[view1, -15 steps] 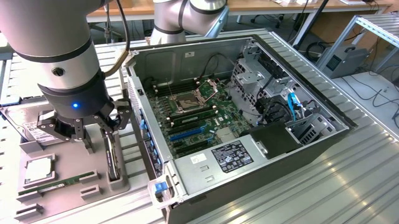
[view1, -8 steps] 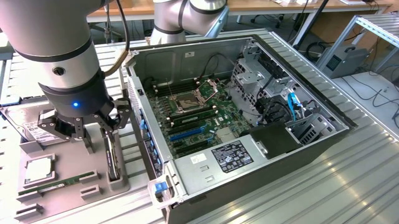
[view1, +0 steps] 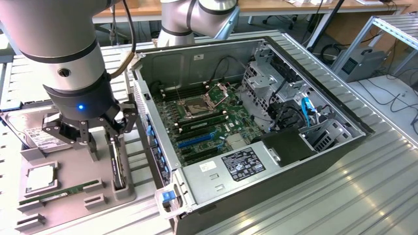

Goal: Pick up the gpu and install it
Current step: 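Pick up the gpu and move the gpu toward the slot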

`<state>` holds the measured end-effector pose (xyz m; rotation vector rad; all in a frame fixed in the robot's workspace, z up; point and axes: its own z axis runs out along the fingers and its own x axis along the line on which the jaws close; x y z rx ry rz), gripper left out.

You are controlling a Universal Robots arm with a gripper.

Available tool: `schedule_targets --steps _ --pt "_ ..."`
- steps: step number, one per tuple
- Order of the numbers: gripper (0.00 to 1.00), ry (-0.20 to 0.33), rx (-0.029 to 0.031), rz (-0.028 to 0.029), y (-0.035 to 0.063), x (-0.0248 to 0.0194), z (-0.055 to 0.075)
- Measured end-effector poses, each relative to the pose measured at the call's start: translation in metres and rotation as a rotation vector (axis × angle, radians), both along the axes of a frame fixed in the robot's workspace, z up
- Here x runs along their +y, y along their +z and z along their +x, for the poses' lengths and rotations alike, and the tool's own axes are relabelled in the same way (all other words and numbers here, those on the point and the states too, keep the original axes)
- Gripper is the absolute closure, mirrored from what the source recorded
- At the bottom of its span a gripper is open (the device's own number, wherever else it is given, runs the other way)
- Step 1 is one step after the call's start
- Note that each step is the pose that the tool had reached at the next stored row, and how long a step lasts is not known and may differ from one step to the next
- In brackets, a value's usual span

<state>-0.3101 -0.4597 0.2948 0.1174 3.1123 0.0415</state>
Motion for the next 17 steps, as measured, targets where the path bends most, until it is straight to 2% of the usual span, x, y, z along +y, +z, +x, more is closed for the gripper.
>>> schedule_targets --steps 12,17 --pt "0.52 0.0 0.0 -0.0101 -0.0074 0.003 0.0042" --pt "0.52 0.0 0.0002 -0.0157 -0.0104 0.0071 0.0044"
